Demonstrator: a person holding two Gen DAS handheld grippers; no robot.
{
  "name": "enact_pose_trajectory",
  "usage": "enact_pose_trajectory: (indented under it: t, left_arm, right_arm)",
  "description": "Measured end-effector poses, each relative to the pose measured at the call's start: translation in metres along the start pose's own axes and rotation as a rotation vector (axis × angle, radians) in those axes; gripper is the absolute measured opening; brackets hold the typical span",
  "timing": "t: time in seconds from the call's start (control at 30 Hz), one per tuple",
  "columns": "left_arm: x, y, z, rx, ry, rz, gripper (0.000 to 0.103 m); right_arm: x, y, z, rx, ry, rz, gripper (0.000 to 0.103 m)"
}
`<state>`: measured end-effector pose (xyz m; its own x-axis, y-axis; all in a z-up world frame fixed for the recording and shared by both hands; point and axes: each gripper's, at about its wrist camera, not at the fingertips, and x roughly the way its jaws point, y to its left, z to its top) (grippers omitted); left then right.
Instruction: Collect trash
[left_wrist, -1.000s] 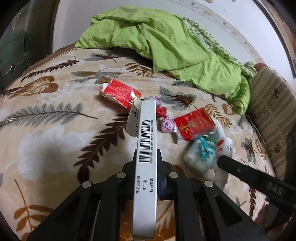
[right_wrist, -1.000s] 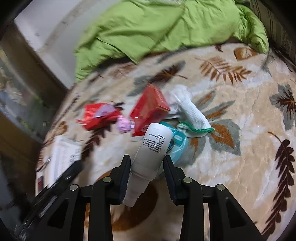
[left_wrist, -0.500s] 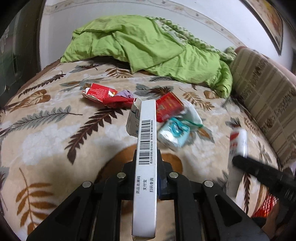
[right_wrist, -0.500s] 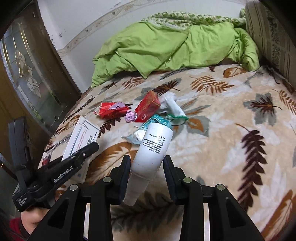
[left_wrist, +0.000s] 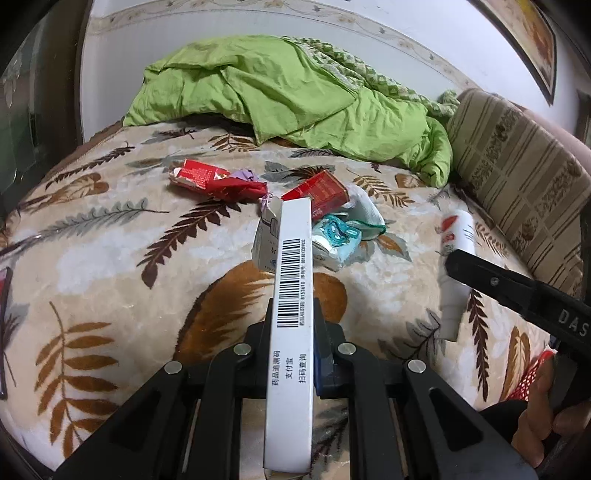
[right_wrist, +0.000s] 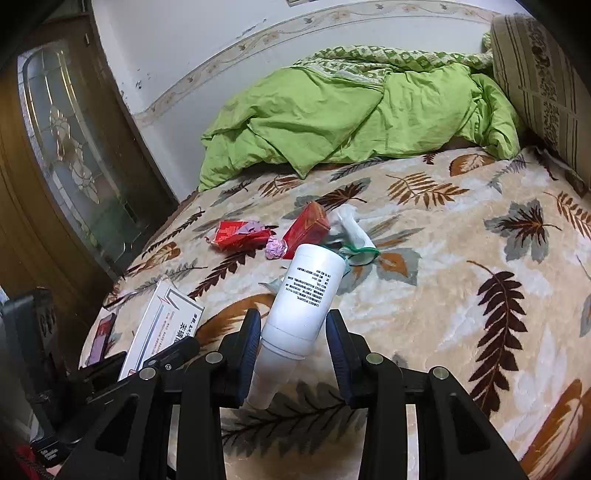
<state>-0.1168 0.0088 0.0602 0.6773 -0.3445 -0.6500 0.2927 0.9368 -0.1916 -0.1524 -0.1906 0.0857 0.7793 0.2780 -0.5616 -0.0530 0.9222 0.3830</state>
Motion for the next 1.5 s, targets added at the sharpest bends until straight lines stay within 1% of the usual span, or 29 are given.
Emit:
enact_pose_trajectory:
  t: [0.1, 0.2, 0.43, 0.93, 1.03, 1.3, 1.37, 1.43, 1.5]
  left_arm:
    - [0.002, 0.005, 0.001, -0.03, 0.002, -0.006, 0.013]
    - [0.003, 0.007, 0.0, -0.039, -0.001, 0.003, 0.013]
    - [0.004, 0.006, 0.0, -0.032, -0.006, 0.008, 0.013]
    - [0.006, 0.004, 0.002, -0.02, -0.003, -0.005, 0.013]
    - [0.006, 0.003, 0.001, -0.017, -0.004, -0.006, 0.013]
    - [0.007, 0.001, 0.001, -0.016, -0.001, -0.004, 0.013]
    - [0.008, 0.001, 0.0, -0.019, 0.002, -0.005, 0.013]
    - [0.008, 0.001, 0.0, -0.019, 0.002, -0.005, 0.013]
    - [0.009, 0.002, 0.0, -0.016, 0.003, -0.007, 0.013]
  right_arm:
    - [-0.002, -0.003, 0.001, 0.011, -0.008, 0.002, 0.039]
    - [-0.003, -0.004, 0.001, 0.018, -0.013, 0.005, 0.039]
    - [-0.004, -0.003, 0.0, 0.015, -0.011, 0.003, 0.039]
    - [-0.002, -0.002, 0.0, 0.011, -0.004, -0.003, 0.039]
    - [-0.001, -0.002, 0.0, 0.011, -0.001, -0.002, 0.034]
    - [-0.001, -0.004, -0.001, 0.017, -0.001, -0.005, 0.033]
    - [0.003, -0.007, 0.0, 0.03, 0.022, -0.009, 0.033]
    - [0.01, -0.013, 0.001, 0.06, 0.051, -0.046, 0.033]
    - [0.019, -0.019, 0.004, 0.087, 0.086, -0.043, 0.035]
